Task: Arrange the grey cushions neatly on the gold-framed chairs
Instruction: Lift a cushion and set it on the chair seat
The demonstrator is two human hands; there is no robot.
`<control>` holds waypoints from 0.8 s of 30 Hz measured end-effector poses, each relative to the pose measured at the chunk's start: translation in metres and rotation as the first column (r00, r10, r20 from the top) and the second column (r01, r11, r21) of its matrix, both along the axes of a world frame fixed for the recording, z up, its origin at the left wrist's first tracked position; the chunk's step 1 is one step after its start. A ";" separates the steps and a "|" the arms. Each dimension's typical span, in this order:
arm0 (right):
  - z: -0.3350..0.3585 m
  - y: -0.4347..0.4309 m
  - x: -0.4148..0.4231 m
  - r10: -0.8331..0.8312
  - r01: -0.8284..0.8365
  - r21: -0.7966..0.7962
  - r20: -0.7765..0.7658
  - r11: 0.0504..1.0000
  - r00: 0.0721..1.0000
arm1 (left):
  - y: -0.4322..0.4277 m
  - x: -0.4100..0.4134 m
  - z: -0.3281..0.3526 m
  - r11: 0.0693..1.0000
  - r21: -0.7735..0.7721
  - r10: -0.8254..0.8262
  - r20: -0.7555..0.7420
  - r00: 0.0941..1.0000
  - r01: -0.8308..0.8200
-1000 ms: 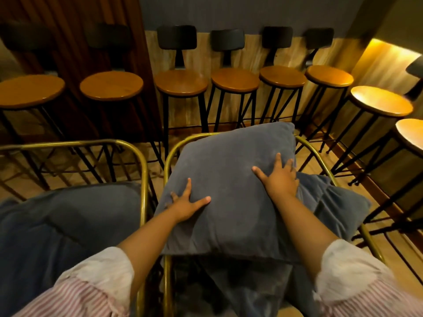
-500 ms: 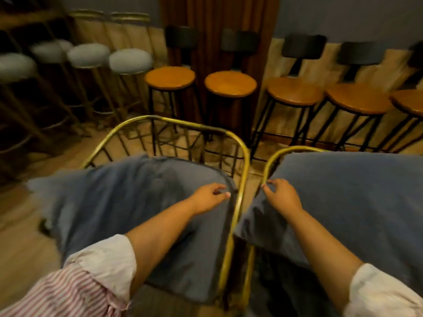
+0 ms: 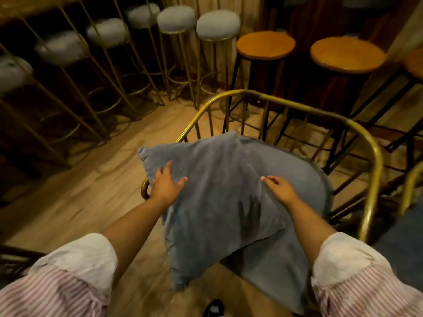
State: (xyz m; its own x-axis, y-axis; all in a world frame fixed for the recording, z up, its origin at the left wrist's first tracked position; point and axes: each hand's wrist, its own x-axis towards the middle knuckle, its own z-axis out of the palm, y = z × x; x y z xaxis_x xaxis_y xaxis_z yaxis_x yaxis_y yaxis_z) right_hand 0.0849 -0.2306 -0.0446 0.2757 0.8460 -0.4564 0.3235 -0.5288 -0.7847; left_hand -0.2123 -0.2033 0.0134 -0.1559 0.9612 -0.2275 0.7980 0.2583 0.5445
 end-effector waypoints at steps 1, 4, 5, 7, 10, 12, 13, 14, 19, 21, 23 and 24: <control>-0.012 0.011 -0.006 0.004 -0.004 -0.034 -0.002 0.999 1.000 | 0.006 -0.009 -0.009 0.998 -0.007 0.055 0.014 0.998 -0.055; -0.044 0.040 -0.016 0.064 -0.058 -0.125 0.045 0.990 0.997 | 0.010 -0.025 -0.046 0.984 -0.021 0.178 0.086 0.980 -0.177; -0.053 0.051 -0.019 0.076 -0.067 -0.140 0.055 0.988 0.996 | 0.010 -0.027 -0.061 0.977 -0.026 0.214 0.102 0.972 -0.212; -0.069 0.073 -0.024 0.099 -0.091 -0.153 0.050 0.984 0.994 | 0.006 -0.028 -0.093 0.954 -0.039 0.300 0.148 0.943 -0.297; -0.095 0.102 -0.022 0.113 -0.114 -0.101 -0.008 0.988 0.994 | 0.003 -0.024 -0.132 0.911 -0.021 0.403 0.253 0.880 -0.411; -0.122 0.117 -0.016 0.079 -0.083 -0.079 -0.053 0.993 0.995 | 0.006 -0.024 -0.154 0.898 0.018 0.415 0.303 0.858 -0.440; -0.131 0.122 -0.013 0.063 -0.069 -0.081 -0.072 0.994 0.995 | 0.007 -0.026 -0.162 0.887 0.031 0.428 0.320 0.845 -0.461; -0.143 0.127 -0.013 0.047 -0.055 -0.089 -0.089 0.995 0.995 | 0.008 -0.028 -0.170 0.876 0.032 0.446 0.326 0.834 -0.481; -0.176 0.130 -0.012 -0.041 0.034 -0.037 -0.191 0.999 0.981 | 0.018 -0.042 -0.194 0.875 -0.065 0.478 0.265 0.837 -0.479; -0.164 0.121 -0.011 -0.071 0.070 -0.013 -0.237 0.997 0.969 | 0.018 -0.040 -0.188 0.886 -0.072 0.459 0.286 0.841 -0.459; -0.144 0.113 -0.007 -0.102 0.114 0.023 -0.289 0.993 0.952 | 0.020 -0.037 -0.174 0.900 -0.056 0.425 0.340 0.839 -0.433; -0.132 0.107 -0.004 -0.125 0.142 0.039 -0.296 0.989 0.947 | 0.022 -0.035 -0.164 0.917 -0.042 0.383 0.383 0.841 -0.398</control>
State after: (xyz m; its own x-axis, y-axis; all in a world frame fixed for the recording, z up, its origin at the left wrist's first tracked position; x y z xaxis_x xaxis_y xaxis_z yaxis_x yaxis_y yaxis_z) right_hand 0.0813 -0.1240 -0.1769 0.2500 0.8385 -0.4841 0.0048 -0.5010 -0.8654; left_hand -0.2477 -0.1808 -0.1509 -0.4299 0.8478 -0.3104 0.3686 0.4787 0.7969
